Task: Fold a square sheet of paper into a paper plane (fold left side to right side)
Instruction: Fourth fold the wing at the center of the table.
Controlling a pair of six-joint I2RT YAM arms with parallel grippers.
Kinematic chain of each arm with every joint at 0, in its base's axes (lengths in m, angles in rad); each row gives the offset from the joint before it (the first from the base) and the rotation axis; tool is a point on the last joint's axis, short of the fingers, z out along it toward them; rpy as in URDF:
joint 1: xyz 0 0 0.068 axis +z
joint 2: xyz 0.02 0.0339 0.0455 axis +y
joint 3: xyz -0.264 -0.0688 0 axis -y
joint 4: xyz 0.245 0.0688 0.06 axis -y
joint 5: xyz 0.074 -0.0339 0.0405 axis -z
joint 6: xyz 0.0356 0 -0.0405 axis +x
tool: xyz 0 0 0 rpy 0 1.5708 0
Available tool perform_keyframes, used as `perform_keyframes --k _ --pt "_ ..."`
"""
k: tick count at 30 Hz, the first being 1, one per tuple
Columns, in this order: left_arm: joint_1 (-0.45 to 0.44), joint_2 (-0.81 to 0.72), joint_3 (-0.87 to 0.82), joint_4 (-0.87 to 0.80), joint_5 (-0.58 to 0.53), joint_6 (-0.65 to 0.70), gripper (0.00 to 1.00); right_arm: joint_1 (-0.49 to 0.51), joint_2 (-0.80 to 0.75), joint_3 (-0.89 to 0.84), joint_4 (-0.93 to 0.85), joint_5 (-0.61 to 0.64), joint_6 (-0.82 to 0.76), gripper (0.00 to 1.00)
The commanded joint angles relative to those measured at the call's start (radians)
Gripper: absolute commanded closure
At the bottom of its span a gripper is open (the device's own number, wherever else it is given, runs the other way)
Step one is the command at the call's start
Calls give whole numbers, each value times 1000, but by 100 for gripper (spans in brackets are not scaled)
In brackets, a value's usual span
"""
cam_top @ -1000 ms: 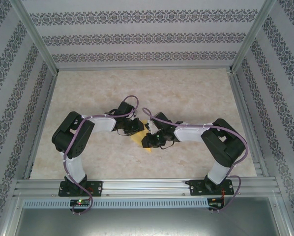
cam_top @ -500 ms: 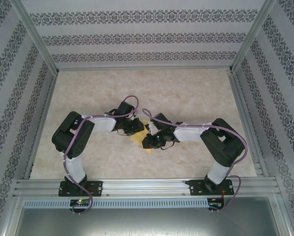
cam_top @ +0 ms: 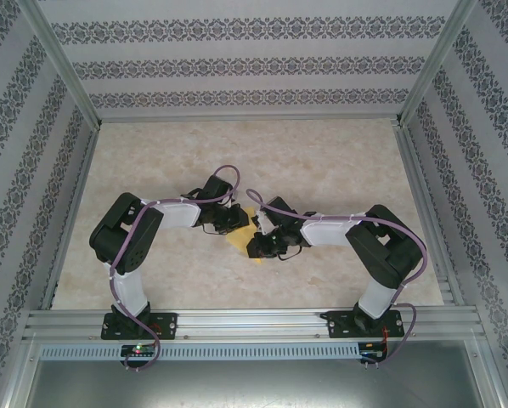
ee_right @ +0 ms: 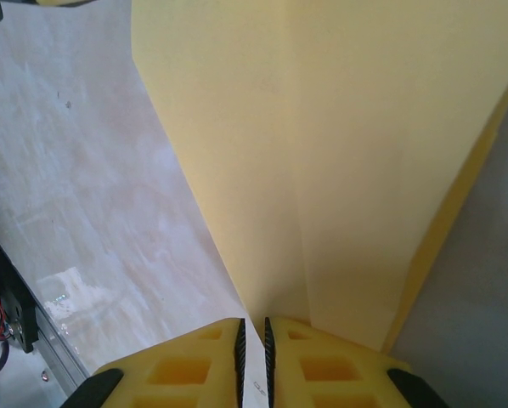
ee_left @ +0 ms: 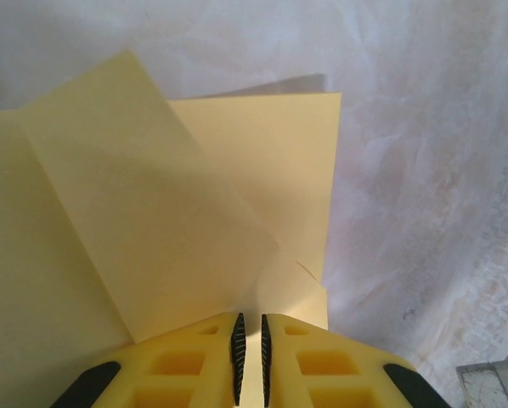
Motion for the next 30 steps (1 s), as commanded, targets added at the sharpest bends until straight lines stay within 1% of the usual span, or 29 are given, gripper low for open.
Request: perform_keyframes --k 1,6,11,17,30 --pt "-9 33 -21 -92 -53 23 81 19 -11 -27 -63 1 -22 85" --pt "-9 35 -20 -97 -57 25 81 21 -26 -46 -76 -4 -23 88" --pt "-8 36 -21 -98 -60 25 81 23 -34 -58 -82 0 -20 89" --pt "-9 35 -18 -104 -62 30 81 26 -35 -58 -94 -4 -25 89" --pt "-7 35 -15 -108 -65 30 82 26 -52 -57 -141 32 -41 89"
